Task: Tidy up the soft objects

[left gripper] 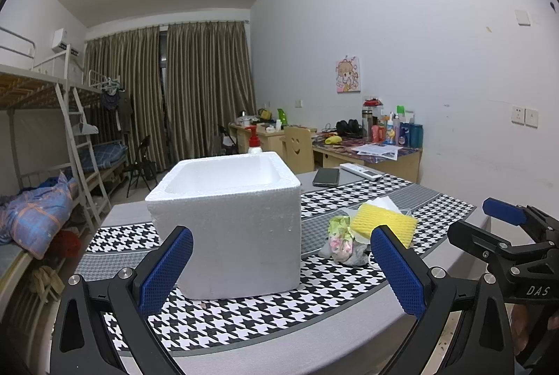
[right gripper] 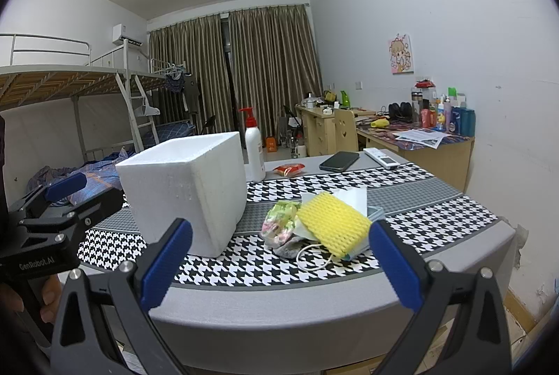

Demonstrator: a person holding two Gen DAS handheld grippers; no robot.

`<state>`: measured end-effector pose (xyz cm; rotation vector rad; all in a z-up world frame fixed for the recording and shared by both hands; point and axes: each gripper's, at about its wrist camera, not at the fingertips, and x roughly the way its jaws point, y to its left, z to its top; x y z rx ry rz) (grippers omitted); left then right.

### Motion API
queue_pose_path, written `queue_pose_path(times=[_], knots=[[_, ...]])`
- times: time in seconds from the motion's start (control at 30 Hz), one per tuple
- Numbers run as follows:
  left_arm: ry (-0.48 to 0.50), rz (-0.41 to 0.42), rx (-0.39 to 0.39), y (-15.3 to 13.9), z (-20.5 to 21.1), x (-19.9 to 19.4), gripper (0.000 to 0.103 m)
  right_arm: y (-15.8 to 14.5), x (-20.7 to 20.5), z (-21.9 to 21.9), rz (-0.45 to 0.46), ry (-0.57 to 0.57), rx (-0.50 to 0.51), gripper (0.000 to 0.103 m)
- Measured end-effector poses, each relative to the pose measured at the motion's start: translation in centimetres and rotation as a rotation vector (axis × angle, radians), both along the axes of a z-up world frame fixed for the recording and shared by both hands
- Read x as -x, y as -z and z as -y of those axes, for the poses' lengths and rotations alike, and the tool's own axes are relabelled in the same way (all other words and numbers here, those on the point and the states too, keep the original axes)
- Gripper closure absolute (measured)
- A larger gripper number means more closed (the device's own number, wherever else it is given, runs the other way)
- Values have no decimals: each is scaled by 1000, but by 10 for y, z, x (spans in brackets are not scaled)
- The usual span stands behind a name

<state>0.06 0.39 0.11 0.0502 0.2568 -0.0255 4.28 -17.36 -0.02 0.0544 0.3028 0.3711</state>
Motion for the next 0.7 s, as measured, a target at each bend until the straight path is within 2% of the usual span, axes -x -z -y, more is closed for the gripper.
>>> queue_pose_path(times=[0.43, 0.7], knots=[[15, -1, 1, -1, 4, -7, 1, 0, -5, 1, -6, 8, 3, 1], [58, -18, -8, -3, 13, -21, 1, 1, -16, 7, -25, 37, 16, 1]])
